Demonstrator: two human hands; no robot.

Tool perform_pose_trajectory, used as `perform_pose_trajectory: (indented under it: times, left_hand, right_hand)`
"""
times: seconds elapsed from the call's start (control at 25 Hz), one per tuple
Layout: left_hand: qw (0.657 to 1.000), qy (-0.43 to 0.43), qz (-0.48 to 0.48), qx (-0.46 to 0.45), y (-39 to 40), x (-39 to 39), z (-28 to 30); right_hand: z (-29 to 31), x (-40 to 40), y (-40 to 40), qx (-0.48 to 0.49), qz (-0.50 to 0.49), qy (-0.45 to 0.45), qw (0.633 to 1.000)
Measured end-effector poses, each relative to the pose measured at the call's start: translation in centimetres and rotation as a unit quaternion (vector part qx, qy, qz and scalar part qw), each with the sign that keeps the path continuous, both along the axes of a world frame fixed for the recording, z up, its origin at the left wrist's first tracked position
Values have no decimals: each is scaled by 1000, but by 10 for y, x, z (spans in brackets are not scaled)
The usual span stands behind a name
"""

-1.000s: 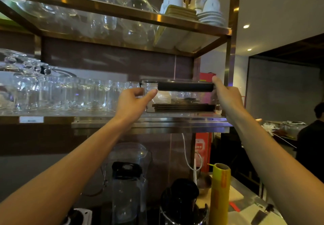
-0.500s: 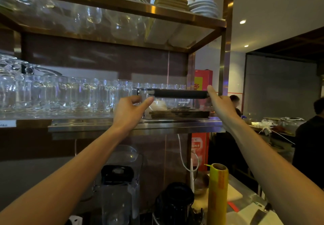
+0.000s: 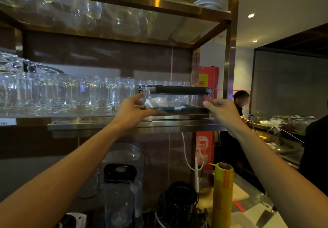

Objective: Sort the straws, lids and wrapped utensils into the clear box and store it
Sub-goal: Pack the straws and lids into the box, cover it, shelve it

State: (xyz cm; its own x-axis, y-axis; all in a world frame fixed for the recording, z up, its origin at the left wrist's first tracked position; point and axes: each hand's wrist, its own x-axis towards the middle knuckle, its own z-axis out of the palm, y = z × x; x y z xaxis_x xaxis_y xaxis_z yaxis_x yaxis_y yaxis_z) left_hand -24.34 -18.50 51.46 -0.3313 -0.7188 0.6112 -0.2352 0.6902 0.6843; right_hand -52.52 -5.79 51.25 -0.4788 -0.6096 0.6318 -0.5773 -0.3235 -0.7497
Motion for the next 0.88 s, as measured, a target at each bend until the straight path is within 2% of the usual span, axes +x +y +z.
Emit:
perform_pose_trajectory:
  times: [0.24, 0.44, 0.88]
  left_hand:
    - [997, -24, 50, -53, -4, -1, -4]
    - [994, -33, 70, -78, -3, -5, -6]
    - [991, -51, 68, -107, 1, 2, -13]
  right_hand:
    - [-4, -4, -12, 40, 6, 18, 999]
    - [-9, -6, -26, 41, -68, 35, 996]
    - [-15, 11, -26, 58, -136, 66, 987]
